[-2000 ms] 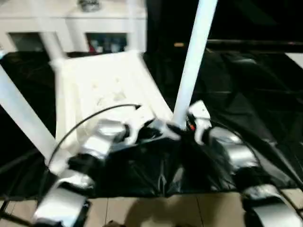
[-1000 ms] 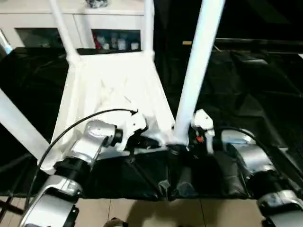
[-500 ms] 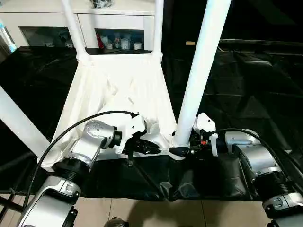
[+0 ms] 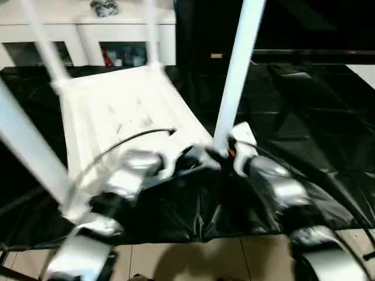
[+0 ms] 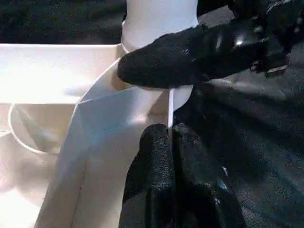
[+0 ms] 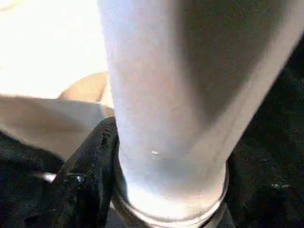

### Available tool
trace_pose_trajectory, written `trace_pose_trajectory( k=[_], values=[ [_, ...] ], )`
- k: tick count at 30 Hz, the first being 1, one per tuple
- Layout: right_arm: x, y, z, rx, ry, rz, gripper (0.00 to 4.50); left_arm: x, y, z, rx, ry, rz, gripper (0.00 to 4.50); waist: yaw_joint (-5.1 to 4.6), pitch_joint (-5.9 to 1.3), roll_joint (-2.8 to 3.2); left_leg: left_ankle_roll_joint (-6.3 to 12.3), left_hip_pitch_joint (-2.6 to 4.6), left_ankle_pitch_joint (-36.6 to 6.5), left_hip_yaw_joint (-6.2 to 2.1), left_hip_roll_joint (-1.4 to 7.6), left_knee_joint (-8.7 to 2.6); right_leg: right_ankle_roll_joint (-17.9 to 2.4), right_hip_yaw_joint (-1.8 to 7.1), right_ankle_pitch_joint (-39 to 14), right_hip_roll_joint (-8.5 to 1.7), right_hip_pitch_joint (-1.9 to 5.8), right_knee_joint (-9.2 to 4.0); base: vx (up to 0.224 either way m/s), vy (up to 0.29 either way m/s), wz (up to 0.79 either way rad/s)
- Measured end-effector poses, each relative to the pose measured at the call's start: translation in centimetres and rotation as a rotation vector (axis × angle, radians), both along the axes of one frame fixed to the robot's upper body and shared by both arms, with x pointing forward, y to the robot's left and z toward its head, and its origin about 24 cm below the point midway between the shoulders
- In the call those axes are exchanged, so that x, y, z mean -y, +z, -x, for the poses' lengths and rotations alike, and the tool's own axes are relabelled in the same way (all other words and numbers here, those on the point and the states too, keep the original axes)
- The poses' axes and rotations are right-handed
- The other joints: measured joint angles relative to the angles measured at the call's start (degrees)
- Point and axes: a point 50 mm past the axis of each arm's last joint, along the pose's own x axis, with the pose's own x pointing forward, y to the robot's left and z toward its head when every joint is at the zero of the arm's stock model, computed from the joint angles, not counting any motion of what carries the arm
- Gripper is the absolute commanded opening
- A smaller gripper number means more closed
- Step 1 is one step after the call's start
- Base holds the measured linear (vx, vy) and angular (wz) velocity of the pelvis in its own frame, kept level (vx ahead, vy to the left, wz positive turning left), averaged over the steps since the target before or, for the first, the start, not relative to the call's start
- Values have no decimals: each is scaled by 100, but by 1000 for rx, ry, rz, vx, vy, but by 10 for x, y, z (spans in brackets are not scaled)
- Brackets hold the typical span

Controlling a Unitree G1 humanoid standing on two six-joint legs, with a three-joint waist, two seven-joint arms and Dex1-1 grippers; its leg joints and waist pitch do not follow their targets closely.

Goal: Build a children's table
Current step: Rotate leg to tighten

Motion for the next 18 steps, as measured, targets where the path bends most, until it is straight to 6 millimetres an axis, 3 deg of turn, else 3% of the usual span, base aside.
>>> trace_pose_trajectory(
  k=[1,2,6,8,18],
  values=[
    [0,0,0,6,-3,-4,323,1,0,0,1,3,1,0,1,-1,0,0,0,0,0,0,0,0,1,0,0,3,1,0,0,0],
    [1,0,0,8,-2,-5,337,1,0,0,1,4,2,0,1,-1,0,0,0,0,0,0,-2,0,1,0,0,3,1,0,0,0],
    [1,1,0,8,25,-24,344,1,1,1,1,-22,7,0,5,-1,0,0,-3,0,-1,0,-3,-3,1,5,0,4,4,0,0,0],
    [4,2,1,18,55,-21,376,1,3,1,3,-43,7,0,15,-1,0,0,-12,0,-1,0,-5,-6,-1,14,0,-1,5,0,0,0],
    [32,11,19,28,426,36,376,-15,6,12,-32,-228,44,0,188,0,14,3,-52,-1,5,12,-14,-18,-15,19,4,-39,12,0,0,0]
  ],
)
